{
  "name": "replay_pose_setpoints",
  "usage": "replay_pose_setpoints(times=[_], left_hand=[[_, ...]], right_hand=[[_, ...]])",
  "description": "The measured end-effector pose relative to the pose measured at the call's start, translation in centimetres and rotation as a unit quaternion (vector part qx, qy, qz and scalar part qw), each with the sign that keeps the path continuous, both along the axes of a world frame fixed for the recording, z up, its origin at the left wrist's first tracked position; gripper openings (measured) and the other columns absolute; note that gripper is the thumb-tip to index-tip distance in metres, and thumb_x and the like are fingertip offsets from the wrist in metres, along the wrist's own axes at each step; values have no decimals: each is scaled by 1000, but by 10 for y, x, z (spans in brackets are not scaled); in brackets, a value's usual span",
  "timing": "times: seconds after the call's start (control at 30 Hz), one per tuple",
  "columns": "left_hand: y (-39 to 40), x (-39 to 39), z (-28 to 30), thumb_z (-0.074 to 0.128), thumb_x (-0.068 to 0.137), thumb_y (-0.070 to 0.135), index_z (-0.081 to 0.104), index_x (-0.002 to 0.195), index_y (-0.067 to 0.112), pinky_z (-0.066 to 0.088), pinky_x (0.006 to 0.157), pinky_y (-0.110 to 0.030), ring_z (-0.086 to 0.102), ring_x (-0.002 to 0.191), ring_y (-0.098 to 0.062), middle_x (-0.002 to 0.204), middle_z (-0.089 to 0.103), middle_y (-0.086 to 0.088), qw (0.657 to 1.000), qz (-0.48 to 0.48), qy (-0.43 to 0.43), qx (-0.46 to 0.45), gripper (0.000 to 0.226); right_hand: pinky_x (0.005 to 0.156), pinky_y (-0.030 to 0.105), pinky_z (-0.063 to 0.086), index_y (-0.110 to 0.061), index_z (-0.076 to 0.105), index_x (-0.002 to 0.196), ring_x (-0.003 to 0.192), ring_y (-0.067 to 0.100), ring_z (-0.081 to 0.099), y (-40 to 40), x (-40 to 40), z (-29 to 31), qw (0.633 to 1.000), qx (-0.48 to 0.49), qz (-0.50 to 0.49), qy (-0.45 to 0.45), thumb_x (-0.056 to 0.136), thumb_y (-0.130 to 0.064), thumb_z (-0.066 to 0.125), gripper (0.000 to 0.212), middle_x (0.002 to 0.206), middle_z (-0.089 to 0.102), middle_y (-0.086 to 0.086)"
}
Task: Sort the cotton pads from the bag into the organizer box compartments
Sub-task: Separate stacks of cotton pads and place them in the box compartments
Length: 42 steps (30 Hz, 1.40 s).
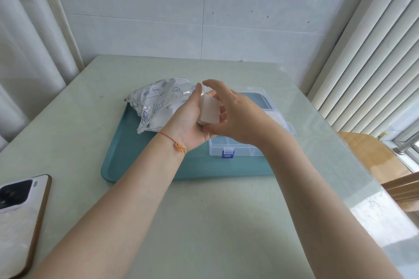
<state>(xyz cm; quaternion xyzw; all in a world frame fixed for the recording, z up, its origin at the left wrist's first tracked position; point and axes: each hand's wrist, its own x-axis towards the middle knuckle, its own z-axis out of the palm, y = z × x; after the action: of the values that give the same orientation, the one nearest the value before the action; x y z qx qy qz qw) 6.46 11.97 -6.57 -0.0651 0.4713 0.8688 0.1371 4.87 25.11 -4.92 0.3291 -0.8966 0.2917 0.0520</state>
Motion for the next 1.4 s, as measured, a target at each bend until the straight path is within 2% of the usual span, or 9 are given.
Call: replay_pose_setpoints(times=[0.23, 0.33, 0.53, 0.7, 0.9, 1.0, 1.13, 1.23, 1.4], left_hand=[[-2, -2, -4, 35, 96, 64, 60, 114, 22, 51, 70, -27, 60, 81, -16, 90, 62, 0, 1000, -9, -12, 7, 52], [-1, 1, -3, 32, 97, 65, 66, 100, 20, 53, 67, -25, 60, 79, -14, 87, 62, 1, 1000, -20, 1, 0, 56], [-2, -1, -5, 33, 94, 69, 62, 110, 21, 54, 70, -28, 62, 86, -17, 95, 63, -1, 999, -35, -7, 8, 58], [-2, -1, -6, 34, 92, 71, 66, 100, 23, 55, 71, -29, 59, 89, -17, 93, 62, 1, 998, -51, -20, -4, 58], [-3, -2, -6, 40, 90, 72, 63, 113, 24, 53, 73, -31, 60, 95, -19, 103, 62, -1, 998, -61, -11, -16, 58], [-4, -1, -6, 44, 88, 72, 66, 108, 23, 50, 74, -30, 59, 92, -17, 101, 61, -2, 997, -73, 6, -19, 57], [-5, 0, -6, 36, 90, 74, 69, 97, 22, 46, 55, -24, 53, 65, -12, 85, 58, 3, 994, -93, 43, -33, 62], [-4, 1, -6, 32, 90, 76, 61, 105, 19, 42, 52, -24, 47, 60, -13, 80, 53, 0, 990, -111, 63, -55, 65], [-3, -1, -6, 31, 91, 73, 67, 112, 13, 55, 69, -34, 63, 77, -21, 91, 64, -6, 987, -113, 82, -78, 73]], right_hand=[[88, 35, 46, -32, 32, 145, 81, 11, 49, 0, 1, 0, 1000, -6, 4, -10, 73, -31, 81, 87, 111, 49, -8], [80, 29, 38, -31, 32, 144, 74, 5, 45, -2, 0, 0, 1000, -1, 0, -3, 75, -28, 76, 83, 102, 53, -6], [86, 33, 40, -29, 30, 146, 85, 16, 43, 0, 3, 2, 1000, 13, -8, -11, 75, -31, 77, 85, 106, 49, -8], [80, 29, 34, -29, 32, 145, 84, 16, 44, -1, 5, 4, 1000, 22, -18, 1, 76, -30, 75, 81, 88, 45, -13], [98, 37, 40, -26, 26, 149, 111, 17, 45, -1, 4, 4, 998, 43, -19, -31, 75, -35, 78, 91, 122, 49, -3], [95, 31, 41, -25, 25, 151, 105, 11, 44, 3, 2, 4, 997, 43, -12, -68, 73, -44, 80, 97, 130, 46, -5], [95, 27, 47, -22, 43, 143, 102, 9, 60, 12, -5, 6, 973, -94, -11, -210, 86, -39, 72, 67, 110, 59, -7], [85, 31, 50, -15, 56, 130, 77, 13, 62, 18, -13, 2, 927, -235, 2, -293, 94, -13, 62, 37, 92, 63, -2], [69, 29, 49, -14, 58, 121, 68, 18, 58, 20, -15, 2, 913, -280, 12, -296, 91, 0, 59, 33, 88, 64, 6]])
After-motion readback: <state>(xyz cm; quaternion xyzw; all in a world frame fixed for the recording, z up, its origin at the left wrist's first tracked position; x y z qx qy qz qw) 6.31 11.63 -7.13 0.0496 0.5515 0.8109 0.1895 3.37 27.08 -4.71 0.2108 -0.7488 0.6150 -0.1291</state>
